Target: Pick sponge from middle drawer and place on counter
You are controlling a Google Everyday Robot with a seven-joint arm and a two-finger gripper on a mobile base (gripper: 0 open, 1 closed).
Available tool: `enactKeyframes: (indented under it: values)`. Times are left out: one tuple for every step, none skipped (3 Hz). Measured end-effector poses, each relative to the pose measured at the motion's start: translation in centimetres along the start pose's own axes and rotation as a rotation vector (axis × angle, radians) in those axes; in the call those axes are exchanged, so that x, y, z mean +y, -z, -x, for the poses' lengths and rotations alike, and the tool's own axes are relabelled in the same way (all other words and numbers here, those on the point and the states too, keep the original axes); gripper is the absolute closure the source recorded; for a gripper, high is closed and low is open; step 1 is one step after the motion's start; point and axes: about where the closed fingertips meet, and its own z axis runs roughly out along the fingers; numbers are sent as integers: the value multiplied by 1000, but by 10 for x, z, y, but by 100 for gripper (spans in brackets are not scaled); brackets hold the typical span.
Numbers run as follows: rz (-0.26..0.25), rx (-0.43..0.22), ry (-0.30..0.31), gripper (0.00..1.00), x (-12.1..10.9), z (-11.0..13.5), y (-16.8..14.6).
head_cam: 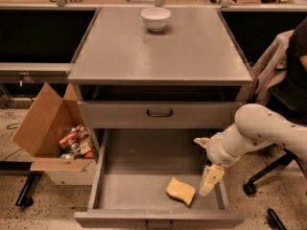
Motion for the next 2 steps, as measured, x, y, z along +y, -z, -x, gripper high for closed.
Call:
enactKeyframes:
  values:
    - [8,-6,17,0,-4,-7,-17]
    - [13,-7,70,0,-16,-23,-45]
